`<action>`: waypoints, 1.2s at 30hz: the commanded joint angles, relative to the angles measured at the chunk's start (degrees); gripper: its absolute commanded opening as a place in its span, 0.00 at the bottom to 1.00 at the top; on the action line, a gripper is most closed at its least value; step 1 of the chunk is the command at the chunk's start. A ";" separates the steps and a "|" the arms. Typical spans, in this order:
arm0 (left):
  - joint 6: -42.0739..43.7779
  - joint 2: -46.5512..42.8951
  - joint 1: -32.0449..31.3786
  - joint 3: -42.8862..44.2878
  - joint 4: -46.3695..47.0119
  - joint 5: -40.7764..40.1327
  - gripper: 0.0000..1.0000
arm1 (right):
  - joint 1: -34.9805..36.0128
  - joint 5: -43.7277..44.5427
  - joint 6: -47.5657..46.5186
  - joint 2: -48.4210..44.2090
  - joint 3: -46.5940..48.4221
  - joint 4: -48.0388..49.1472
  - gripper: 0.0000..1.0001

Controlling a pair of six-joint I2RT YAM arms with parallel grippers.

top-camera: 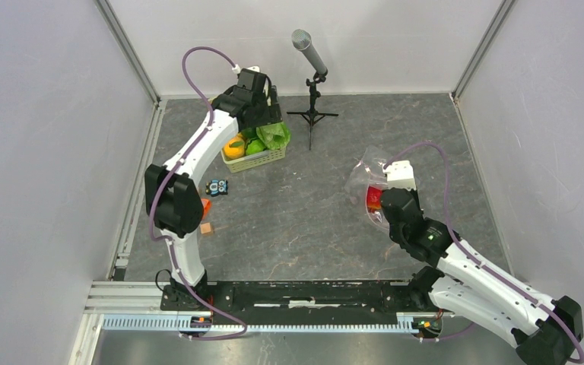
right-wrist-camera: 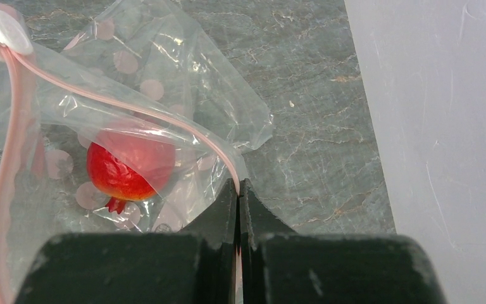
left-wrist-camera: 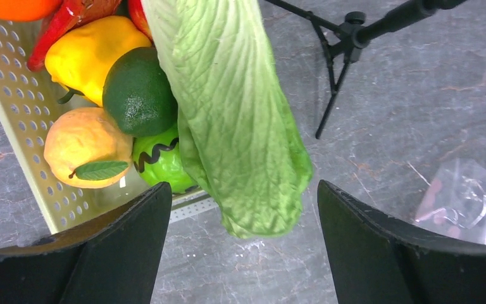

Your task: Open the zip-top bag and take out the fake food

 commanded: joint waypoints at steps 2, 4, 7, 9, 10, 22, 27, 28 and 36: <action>-0.31 -8.82 0.35 0.08 -0.76 5.61 0.90 | -0.21 0.61 -2.18 0.13 3.08 0.41 0.00; -0.92 -11.35 0.18 -1.38 -1.04 7.75 0.91 | -0.21 1.07 -2.96 0.22 4.37 0.40 0.00; -2.32 -16.20 -0.44 -5.35 -0.84 10.62 0.91 | -0.21 1.08 -5.12 0.45 5.95 1.05 0.00; -3.14 -19.89 -1.89 -8.83 -0.17 13.85 0.91 | -0.21 0.29 -7.21 0.94 7.22 1.78 0.00; -3.70 -21.55 -2.97 -10.51 0.20 14.28 0.91 | -0.21 0.25 -7.29 1.55 8.18 1.57 0.00; -15.03 -43.46 -20.60 -38.20 8.10 13.84 0.88 | 0.93 -23.15 4.69 9.82 13.46 3.67 0.00; -20.29 -47.64 -27.32 -45.14 12.76 11.91 0.85 | 3.14 -28.52 8.42 15.93 13.90 4.95 0.00; -20.89 -47.66 -28.40 -45.88 14.05 11.56 0.84 | 3.65 -30.02 9.01 17.01 13.99 5.47 0.00; -24.57 -42.18 -34.02 -51.44 30.59 5.94 0.62 | 7.45 -31.41 11.35 20.06 15.00 7.08 0.00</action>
